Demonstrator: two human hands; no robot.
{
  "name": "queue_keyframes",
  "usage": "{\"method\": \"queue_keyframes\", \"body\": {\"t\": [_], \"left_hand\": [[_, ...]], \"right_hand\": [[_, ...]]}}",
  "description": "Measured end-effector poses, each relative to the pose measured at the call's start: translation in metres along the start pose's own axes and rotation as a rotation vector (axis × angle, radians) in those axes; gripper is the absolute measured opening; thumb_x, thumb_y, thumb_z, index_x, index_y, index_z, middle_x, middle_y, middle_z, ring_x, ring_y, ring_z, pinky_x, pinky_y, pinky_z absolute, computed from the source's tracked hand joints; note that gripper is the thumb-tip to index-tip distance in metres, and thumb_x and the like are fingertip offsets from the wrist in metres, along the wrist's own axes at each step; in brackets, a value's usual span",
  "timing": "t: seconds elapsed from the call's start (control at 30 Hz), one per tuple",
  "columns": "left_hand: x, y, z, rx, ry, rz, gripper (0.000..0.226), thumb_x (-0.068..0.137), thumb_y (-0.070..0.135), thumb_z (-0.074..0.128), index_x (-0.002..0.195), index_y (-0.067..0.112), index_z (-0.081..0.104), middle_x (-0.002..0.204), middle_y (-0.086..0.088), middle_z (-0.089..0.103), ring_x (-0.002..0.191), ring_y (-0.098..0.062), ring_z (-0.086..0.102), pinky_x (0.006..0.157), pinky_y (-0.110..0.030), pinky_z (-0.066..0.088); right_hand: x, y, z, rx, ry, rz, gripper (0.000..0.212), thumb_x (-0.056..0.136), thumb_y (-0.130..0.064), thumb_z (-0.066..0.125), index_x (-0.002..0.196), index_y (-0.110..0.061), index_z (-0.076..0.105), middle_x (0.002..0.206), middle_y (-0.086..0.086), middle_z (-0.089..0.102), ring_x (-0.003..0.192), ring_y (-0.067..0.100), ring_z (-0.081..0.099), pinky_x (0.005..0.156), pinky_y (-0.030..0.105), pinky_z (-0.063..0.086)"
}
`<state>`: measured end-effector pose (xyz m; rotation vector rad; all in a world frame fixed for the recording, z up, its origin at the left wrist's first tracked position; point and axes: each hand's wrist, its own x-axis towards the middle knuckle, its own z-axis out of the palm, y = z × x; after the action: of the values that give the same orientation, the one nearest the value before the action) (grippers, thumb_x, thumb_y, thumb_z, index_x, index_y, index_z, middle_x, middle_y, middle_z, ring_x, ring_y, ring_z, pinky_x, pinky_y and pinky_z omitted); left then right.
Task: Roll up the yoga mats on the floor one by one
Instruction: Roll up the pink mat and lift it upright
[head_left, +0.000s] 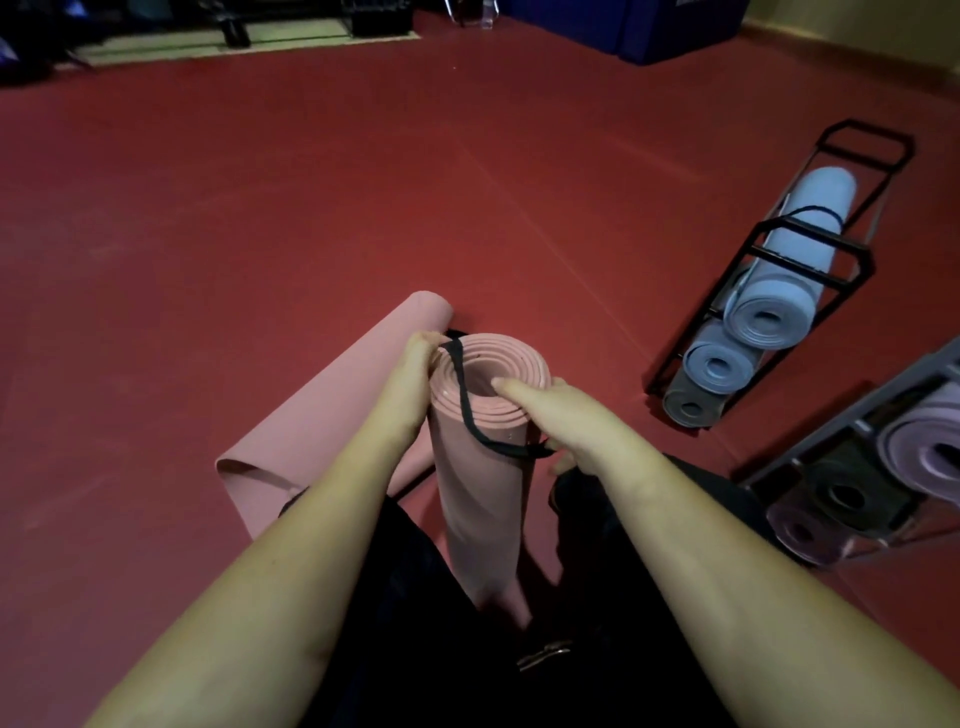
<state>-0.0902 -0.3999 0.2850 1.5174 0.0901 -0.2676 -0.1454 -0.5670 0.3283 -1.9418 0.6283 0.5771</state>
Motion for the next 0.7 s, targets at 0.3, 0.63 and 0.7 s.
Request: {"method": "queue_keyframes", "body": {"t": [0.3, 0.63, 0.7], "left_hand": [[-0.001, 0.065, 0.017, 0.891, -0.085, -0.098, 0.022, 0.084, 0.017, 0.066, 0.097, 0.011, 0.049, 0.078, -0.003, 0.057, 0.063, -0.013, 0.050, 0.051, -0.027, 0.036], [-0.005, 0.067, 0.002, 1.137, 0.089, 0.146, 0.044, 0.088, 0.003, 0.046, 0.121, 0.018, 0.071, 0.124, -0.013, 0.067, 0.112, -0.034, 0.060, 0.089, -0.037, 0.051], [0.002, 0.043, -0.017, 0.997, 0.126, 0.025, 0.043, 0.088, 0.003, 0.044, 0.116, 0.017, 0.074, 0.121, -0.014, 0.068, 0.108, -0.035, 0.063, 0.087, -0.035, 0.052]], "right_hand": [[0.008, -0.006, -0.004, 0.012, 0.046, 0.000, 0.082, 0.080, -0.056, 0.060, 0.146, -0.015, 0.035, 0.137, 0.014, 0.046, 0.102, 0.039, 0.057, 0.081, 0.052, 0.053], [0.019, -0.001, -0.021, 0.075, 0.002, 0.016, 0.075, 0.083, -0.055, 0.057, 0.145, -0.017, 0.037, 0.139, 0.017, 0.046, 0.102, 0.040, 0.055, 0.093, 0.061, 0.046], [0.020, -0.001, -0.020, 0.079, -0.015, 0.011, 0.074, 0.082, -0.055, 0.057, 0.144, -0.018, 0.039, 0.139, 0.018, 0.047, 0.102, 0.041, 0.057, 0.094, 0.062, 0.045]]}}
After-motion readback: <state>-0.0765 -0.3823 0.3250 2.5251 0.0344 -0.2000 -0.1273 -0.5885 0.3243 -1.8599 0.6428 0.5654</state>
